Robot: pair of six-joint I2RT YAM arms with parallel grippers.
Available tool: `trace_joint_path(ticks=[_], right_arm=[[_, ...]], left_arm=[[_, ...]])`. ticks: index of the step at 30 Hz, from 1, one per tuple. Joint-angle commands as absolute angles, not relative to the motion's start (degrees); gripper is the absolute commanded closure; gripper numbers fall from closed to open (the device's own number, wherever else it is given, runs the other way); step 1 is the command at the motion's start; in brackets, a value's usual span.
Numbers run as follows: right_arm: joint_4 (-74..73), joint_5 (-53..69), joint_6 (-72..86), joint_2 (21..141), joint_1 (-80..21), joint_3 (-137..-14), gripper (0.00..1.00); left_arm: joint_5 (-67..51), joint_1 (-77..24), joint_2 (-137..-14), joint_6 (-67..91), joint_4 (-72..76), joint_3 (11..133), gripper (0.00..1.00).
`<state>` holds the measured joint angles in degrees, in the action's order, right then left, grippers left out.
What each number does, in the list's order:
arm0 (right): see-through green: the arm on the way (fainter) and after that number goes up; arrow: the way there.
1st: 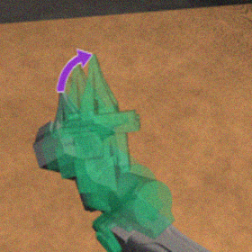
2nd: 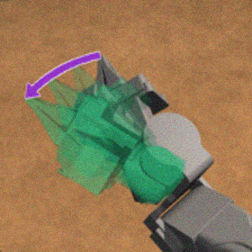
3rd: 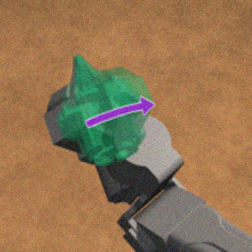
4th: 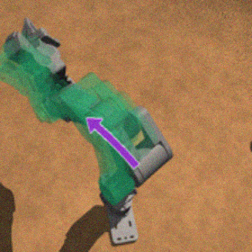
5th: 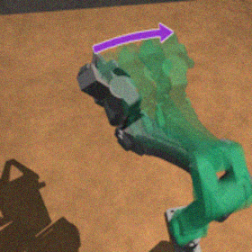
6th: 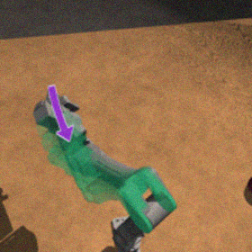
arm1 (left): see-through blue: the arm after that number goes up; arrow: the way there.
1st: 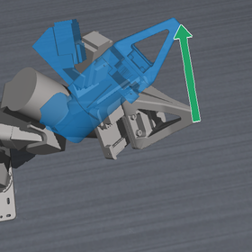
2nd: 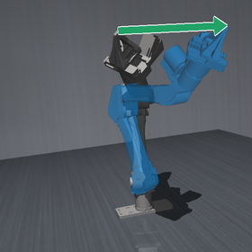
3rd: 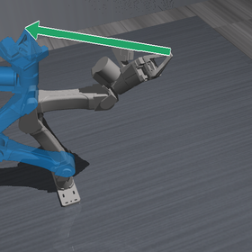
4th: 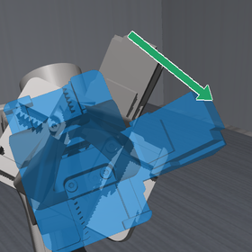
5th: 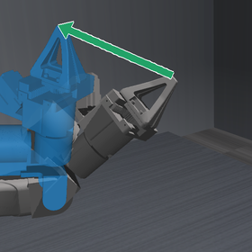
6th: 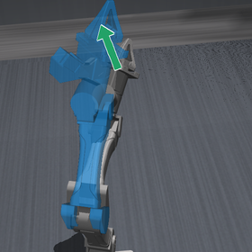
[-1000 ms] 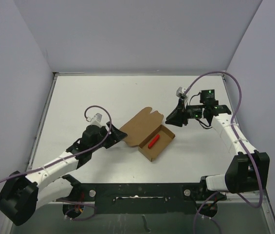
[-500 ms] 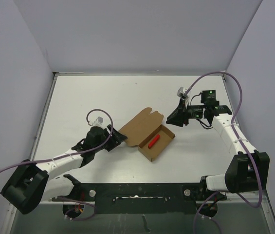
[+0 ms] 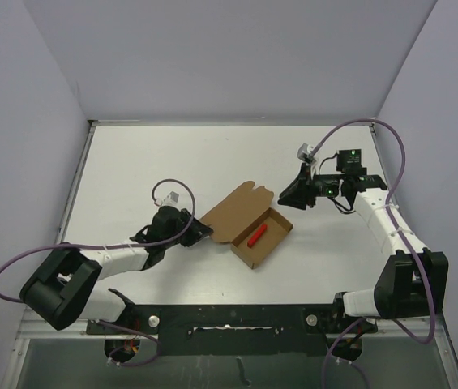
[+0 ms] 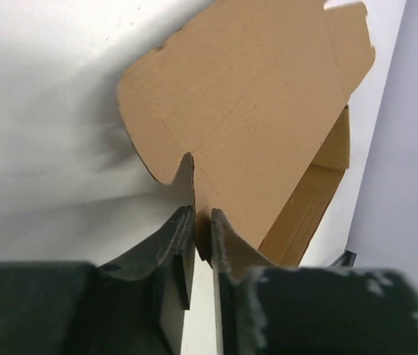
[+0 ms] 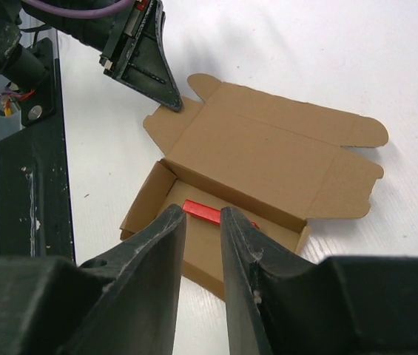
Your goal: Fold the paper box
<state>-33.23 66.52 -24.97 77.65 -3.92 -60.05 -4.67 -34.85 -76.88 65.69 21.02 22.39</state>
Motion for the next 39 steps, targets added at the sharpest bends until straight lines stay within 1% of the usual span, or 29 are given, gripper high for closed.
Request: trace_joint_path(ticks=[1, 3, 6, 9, 13, 14, 15, 18, 23, 27, 32, 38, 39], right_arm=[[-31.18, 69.13, -24.4, 77.63, -2.97, -59.95, 0.72], [-30.76, 69.61, -23.95, 77.38, -2.31, -59.79, 0.72], [-28.61, 70.82, -21.66, 77.26, -0.7, -59.19, 0.72], [-25.84, 70.31, -19.29, 77.07, 0.73, -58.0, 0.56], [-19.63, 69.32, -15.14, 76.42, 2.41, -54.78, 0.31], [-18.0, 69.34, -14.14, 76.65, 2.8, -53.89, 0.26], [-17.09, 69.35, -13.55, 77.03, 3.03, -53.32, 0.24], [-17.69, 68.26, -14.41, 78.83, 3.44, -53.74, 0.23], [-22.99, 65.65, -19.78, 81.2, 3.9, -56.14, 0.23], [-23.36, 64.95, -19.07, 83.4, 4.23, -56.52, 0.23], [-25.68, 65.64, -19.2, 86.18, 5.03, -57.7, 0.25], [-32.9, 68.32, -26.56, 87.44, 5.35, -57.74, 0.27], [-34.58, 68.33, -27.79, 88.55, 5.36, -58.31, 0.3]], left_arm=[[-6.18, -35.07, -78.64, 63.18, 26.65, 26.48, 0.94], [-6.59, -34.98, -78.62, 60.66, 26.07, 27.4, 1.0], [-7.64, -34.94, -78.08, 55.03, 25.02, 28.75, 1.0], [-8.52, -34.82, -77.34, 47.45, 25.52, 29.21, 1.0], [-8.56, -34.7, -76.22, 40.76, 24.44, 30.04, 1.0], [-8.7, -34.72, -75.94, 39.36, 24.58, 30.1, 1.0], [-8.9, -34.71, -75.45, 38.05, 24.75, 30.1, 1.0], [-10.11, -34.66, -74.0, 33.38, 24.83, 30.68, 1.0], [-11.61, -34.61, -72.59, 26.78, 21.93, 33.05, 1.0], [-12.52, -34.54, -71.97, 23.99, 21.31, 34.32, 1.0], [-13.01, -34.55, -71.67, 22.98, 21.6, 35.06, 1.0], [-12.66, -34.63, -72.75, 23.64, 23.1, 34.89, 1.0], [-12.69, -34.62, -72.71, 23.64, 23.13, 34.89, 1.0]])
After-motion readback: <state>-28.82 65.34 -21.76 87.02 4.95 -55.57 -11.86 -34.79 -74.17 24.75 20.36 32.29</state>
